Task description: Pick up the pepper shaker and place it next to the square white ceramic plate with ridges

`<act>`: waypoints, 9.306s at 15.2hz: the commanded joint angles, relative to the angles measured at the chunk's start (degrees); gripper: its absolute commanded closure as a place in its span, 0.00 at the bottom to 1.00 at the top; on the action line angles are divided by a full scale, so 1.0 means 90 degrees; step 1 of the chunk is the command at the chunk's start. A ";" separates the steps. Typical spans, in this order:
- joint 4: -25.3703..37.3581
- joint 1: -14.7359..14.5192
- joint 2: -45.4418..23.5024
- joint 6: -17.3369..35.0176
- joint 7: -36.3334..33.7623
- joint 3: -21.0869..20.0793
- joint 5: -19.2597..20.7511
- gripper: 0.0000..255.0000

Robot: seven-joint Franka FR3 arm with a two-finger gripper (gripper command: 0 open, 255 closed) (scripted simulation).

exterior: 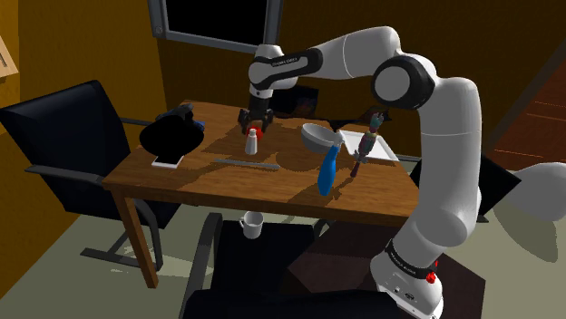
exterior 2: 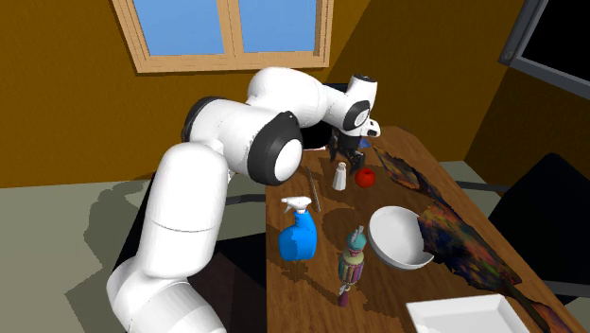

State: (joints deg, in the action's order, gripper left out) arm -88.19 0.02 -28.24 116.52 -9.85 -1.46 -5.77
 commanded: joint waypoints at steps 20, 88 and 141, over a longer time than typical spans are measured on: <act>-0.0171 -0.0015 -0.0104 0.0278 0.0008 -0.0008 -0.0009 1.00; -0.3371 0.2125 0.4758 -0.1698 0.3772 0.2004 0.0558 1.00; -0.5113 0.2901 0.3760 0.0892 0.6170 0.3564 0.0578 0.00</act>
State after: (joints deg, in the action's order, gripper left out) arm -134.21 26.13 5.60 124.55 45.68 30.62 -0.56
